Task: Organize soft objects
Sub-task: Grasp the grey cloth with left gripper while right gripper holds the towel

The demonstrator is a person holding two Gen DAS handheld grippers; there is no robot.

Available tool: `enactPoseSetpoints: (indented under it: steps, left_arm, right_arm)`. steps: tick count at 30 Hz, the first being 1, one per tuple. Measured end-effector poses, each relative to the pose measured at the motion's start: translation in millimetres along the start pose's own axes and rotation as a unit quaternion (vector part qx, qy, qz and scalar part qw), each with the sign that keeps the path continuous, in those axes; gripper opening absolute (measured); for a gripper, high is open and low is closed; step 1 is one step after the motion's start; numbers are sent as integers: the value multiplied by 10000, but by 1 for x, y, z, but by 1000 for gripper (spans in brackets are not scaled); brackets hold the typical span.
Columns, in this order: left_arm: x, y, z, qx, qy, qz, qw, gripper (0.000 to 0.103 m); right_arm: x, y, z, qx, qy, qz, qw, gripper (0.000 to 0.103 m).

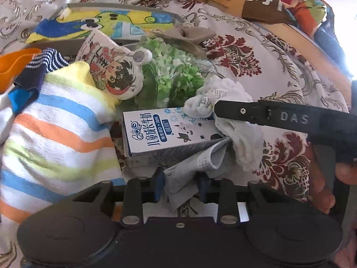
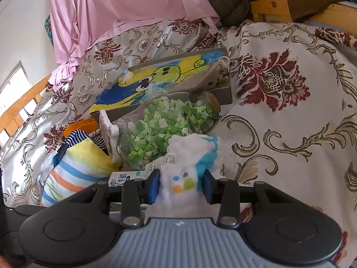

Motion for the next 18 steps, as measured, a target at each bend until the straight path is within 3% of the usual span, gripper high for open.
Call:
enactPoseSetpoints:
  steps: [6, 12, 18]
  left_arm:
    - [-22, 3, -9, 307, 67, -117, 9994, 18]
    - [-43, 6, -17, 582, 159, -261, 9978, 16]
    - [-62, 5, -9, 411, 121, -312, 9986, 16]
  right_arm:
    - [-9, -4, 3, -110, -11, -200, 9997, 34]
    - [-18, -8, 9, -298, -16, -474, 9984, 32]
    - [-26, -13, 8, -321, 113, -723, 9968, 33]
Point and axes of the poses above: each gripper's, at about its wrist camera, not at the fingertips, and x roughly the way its jaws point, z to its left, y to its underside, the point moved 5 cm from there along x, roughly the way its jaws point, and after that the axes turned 12 degrees about -z, right-handed, at the moved point
